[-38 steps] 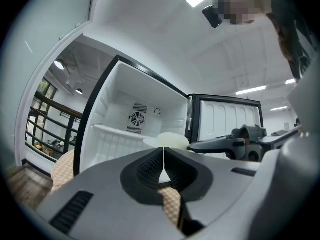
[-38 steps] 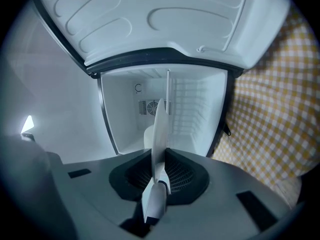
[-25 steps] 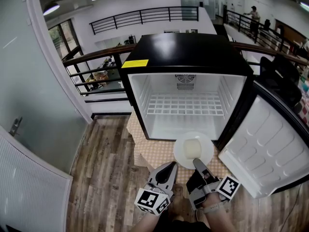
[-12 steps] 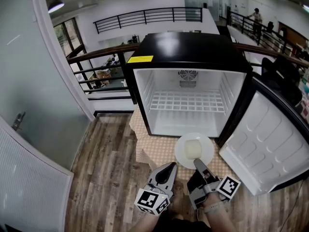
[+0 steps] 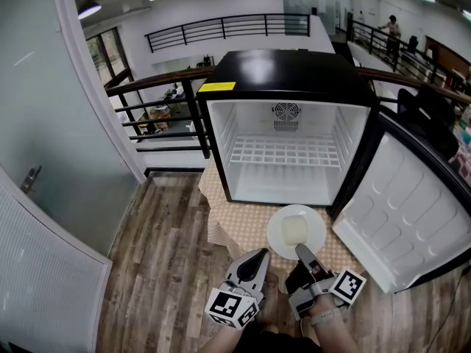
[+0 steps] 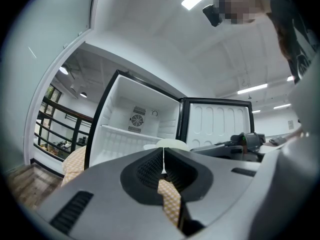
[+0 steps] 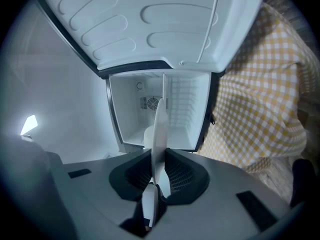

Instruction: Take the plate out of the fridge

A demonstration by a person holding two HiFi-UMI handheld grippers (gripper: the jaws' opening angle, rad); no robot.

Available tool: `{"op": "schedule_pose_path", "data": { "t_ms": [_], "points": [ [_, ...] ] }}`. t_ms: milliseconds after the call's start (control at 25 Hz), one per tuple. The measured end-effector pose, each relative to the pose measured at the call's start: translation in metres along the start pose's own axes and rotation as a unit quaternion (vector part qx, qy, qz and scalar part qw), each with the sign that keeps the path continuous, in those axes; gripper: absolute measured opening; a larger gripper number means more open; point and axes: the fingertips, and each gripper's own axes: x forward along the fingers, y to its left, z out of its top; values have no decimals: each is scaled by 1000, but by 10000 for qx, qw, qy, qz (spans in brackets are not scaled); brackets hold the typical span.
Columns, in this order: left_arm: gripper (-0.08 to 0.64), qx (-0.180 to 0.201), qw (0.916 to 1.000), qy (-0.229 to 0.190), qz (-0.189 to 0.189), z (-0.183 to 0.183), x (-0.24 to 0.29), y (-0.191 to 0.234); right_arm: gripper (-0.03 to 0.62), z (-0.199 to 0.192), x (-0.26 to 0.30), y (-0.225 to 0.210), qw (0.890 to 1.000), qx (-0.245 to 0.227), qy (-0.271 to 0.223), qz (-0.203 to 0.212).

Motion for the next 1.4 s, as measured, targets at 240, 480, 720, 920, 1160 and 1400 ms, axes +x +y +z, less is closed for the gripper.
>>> {"op": "schedule_pose_path", "data": {
  "t_ms": [240, 480, 720, 920, 1160, 1400],
  "points": [
    [12, -5, 10000, -48, 76, 0, -11, -6, 67, -5, -11, 0, 10000, -11, 46, 13],
    [12, -1, 10000, -33, 75, -5, -18, -16, 67, -8, -21, 0, 10000, -26, 67, 28],
    [12, 21, 10000, -18, 4, -3, -17, -19, 67, -7, -27, -3, 10000, -36, 12, 22],
    [12, 105, 9999, -21, -67, 0, -16, -19, 67, -5, -26, -3, 9999, -107, -55, 56],
    [12, 96, 9999, 48, -112, -2, -29, -17, 67, -13, -31, -6, 9998, -130, -131, 4],
    [12, 62, 9997, 112, -206, -1, -46, -24, 67, -30, -43, 1, 9998, -145, -151, 69]
  ]
}}
